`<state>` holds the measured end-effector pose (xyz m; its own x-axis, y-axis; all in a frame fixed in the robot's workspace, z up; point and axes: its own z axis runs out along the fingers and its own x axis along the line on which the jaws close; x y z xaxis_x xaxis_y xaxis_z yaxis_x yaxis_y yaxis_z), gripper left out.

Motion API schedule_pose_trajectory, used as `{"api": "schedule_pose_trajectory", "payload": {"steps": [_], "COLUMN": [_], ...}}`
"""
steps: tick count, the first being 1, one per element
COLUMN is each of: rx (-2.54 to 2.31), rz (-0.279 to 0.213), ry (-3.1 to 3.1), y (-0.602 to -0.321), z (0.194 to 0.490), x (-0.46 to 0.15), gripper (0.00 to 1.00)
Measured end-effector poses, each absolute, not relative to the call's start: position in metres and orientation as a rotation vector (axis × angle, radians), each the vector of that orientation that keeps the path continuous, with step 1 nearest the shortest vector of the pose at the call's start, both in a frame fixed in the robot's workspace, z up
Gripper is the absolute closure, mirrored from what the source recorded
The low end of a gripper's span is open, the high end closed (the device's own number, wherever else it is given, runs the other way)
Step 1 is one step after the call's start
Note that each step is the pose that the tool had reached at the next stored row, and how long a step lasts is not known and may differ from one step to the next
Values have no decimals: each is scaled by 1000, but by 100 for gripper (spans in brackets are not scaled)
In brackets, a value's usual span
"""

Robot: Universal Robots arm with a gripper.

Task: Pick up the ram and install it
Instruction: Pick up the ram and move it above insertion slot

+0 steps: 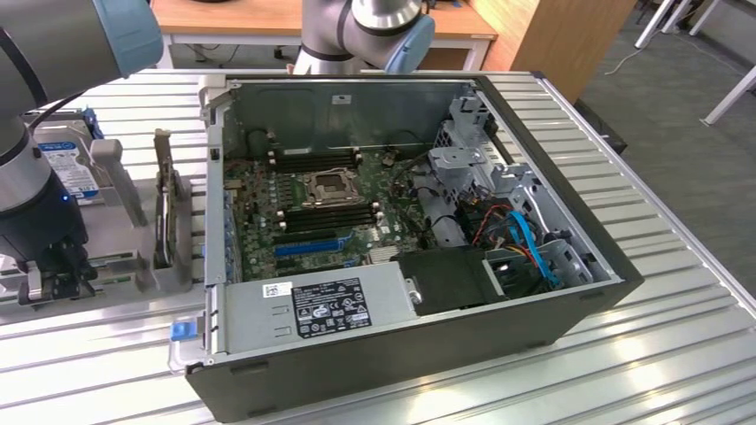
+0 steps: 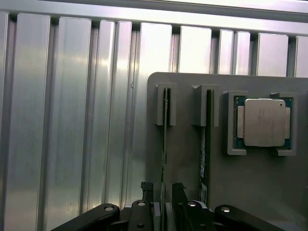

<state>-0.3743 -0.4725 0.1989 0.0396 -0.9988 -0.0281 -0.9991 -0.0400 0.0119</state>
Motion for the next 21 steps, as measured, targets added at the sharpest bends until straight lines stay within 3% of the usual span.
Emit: {"api": "schedule_pose_trajectory", "payload": {"steps": [21], "rx": [-2257], "rz": [45], "ry": [2169], "y": [-472], "z": [199], "x": [-374], "gripper": [72]}}
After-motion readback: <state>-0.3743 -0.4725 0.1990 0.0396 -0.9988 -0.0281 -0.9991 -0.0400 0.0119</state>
